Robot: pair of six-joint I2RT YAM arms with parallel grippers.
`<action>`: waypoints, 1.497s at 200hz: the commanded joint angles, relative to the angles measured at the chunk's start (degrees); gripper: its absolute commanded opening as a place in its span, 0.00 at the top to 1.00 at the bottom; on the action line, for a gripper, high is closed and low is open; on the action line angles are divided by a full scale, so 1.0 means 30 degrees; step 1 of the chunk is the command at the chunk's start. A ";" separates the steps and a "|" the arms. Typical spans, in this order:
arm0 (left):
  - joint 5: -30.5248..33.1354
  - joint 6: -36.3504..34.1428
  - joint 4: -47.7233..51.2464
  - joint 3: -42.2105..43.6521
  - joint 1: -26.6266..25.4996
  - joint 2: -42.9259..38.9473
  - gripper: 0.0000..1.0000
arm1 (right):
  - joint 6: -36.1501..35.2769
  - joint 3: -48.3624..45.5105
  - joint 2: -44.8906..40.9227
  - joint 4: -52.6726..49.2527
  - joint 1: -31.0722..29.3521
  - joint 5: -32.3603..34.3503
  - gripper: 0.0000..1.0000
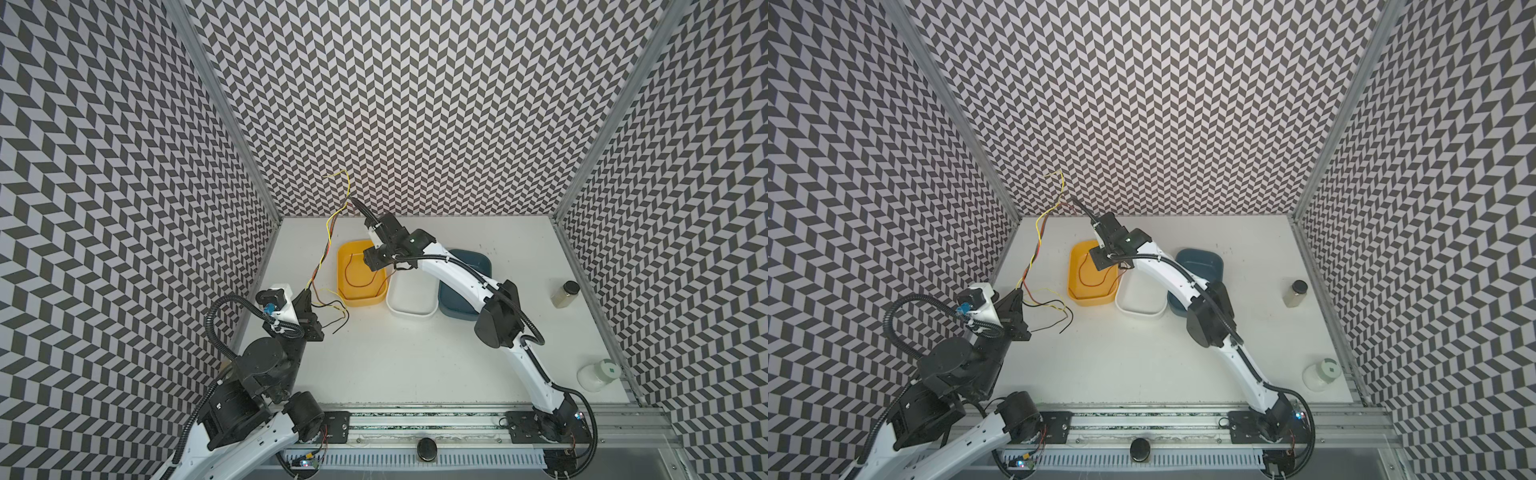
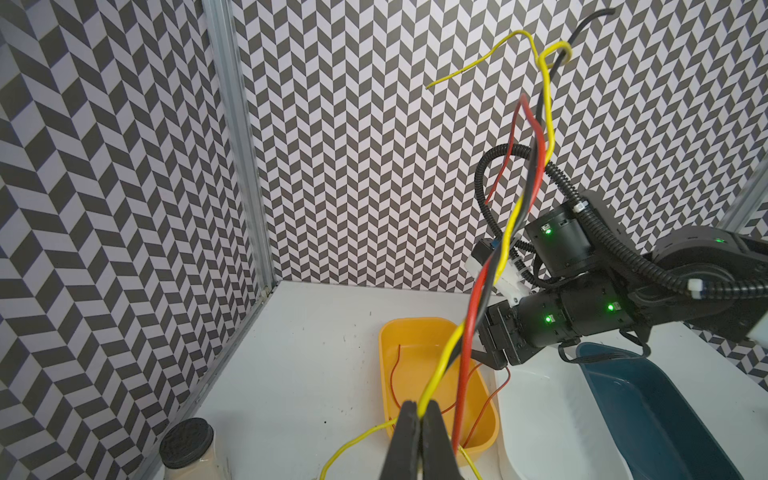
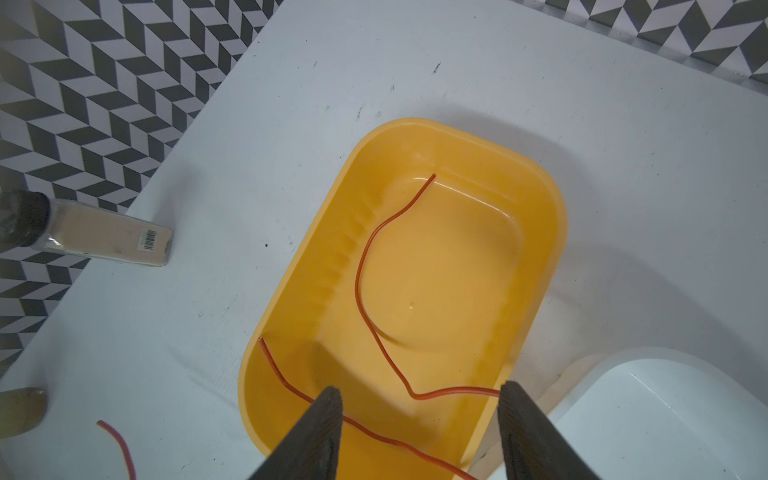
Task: Untangle the cables
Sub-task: 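Open the right gripper to drop the red wire and raise it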
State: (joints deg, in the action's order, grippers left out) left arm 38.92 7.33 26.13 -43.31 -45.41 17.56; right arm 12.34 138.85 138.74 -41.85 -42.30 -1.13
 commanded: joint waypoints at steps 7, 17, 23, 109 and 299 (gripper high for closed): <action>0.0043 0.0131 -0.0501 0.0118 0.0136 -0.0080 1.00 | 0.0287 -0.1867 -0.2340 0.0674 0.0847 -0.0159 0.38; 0.0008 0.0132 -0.0513 0.0129 0.0136 -0.0083 1.00 | 0.0174 -0.2732 -0.2787 0.1044 0.0993 -0.0139 0.37; -0.0034 0.0132 -0.0507 0.0114 0.0136 -0.0068 1.00 | 0.0194 -0.3135 -0.2989 0.1159 0.1062 0.0018 0.37; -0.0001 0.0119 -0.0487 0.0137 0.0136 -0.0083 1.00 | 0.1461 -0.4646 -0.2797 0.0922 0.1650 -0.1542 0.39; 0.0006 0.0108 -0.0522 0.0115 0.0136 -0.0141 1.00 | 0.3226 -0.6934 -0.2826 0.2076 0.2295 -0.3640 0.54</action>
State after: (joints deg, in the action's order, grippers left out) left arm 38.76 7.33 26.13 -43.31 -45.41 17.56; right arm 21.74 119.42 131.44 -36.77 -35.35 -13.28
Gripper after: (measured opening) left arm 0.048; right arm 0.450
